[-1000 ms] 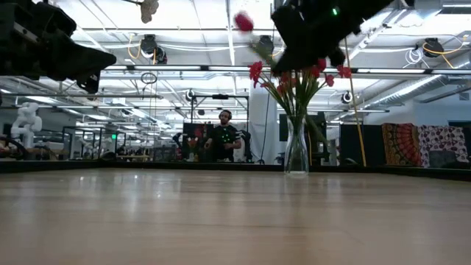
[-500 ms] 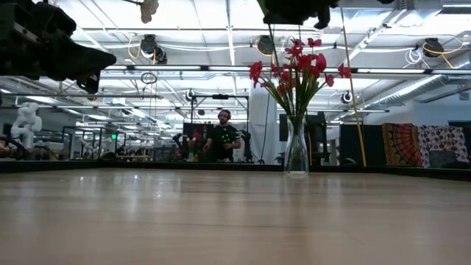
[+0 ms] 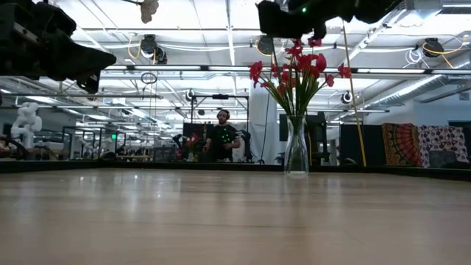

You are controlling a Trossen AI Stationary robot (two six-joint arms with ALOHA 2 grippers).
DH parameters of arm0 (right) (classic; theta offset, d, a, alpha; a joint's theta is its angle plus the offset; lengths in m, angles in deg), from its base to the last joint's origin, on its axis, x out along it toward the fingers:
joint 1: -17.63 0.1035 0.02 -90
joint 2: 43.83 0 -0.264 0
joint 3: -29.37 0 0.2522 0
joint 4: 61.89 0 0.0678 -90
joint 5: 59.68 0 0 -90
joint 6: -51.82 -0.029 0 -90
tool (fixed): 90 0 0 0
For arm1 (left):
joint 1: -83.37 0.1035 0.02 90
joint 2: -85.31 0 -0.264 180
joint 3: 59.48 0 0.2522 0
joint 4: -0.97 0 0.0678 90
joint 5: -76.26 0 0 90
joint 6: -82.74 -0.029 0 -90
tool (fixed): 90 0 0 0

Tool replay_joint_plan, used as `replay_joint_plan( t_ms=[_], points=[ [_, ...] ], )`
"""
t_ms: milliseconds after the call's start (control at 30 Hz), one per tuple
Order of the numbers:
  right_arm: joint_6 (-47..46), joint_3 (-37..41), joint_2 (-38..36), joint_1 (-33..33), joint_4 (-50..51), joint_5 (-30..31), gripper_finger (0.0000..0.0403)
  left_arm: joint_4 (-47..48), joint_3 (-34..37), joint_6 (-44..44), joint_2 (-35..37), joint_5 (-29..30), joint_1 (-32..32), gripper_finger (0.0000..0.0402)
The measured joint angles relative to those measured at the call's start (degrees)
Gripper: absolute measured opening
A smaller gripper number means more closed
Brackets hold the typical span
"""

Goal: Sort flowers into vase by color
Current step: Put the red flower into transparent flower vase

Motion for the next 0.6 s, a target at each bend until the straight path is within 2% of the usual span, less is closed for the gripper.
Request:
replay_joint_plan(
  t_ms=[267,600],
  points=[
    [0.3,0.0,4.5,-4.1,-4.5,0.9,0.0,0.0,0.0,0.0,0.0,0.0,0.0,0.0018],
    [4.0,0.0,5.0,-2.3,-5.6,5.4,0.0,0.0,0.0,0.0,0.0,0.0,0.0,0.0018]
  ],
)
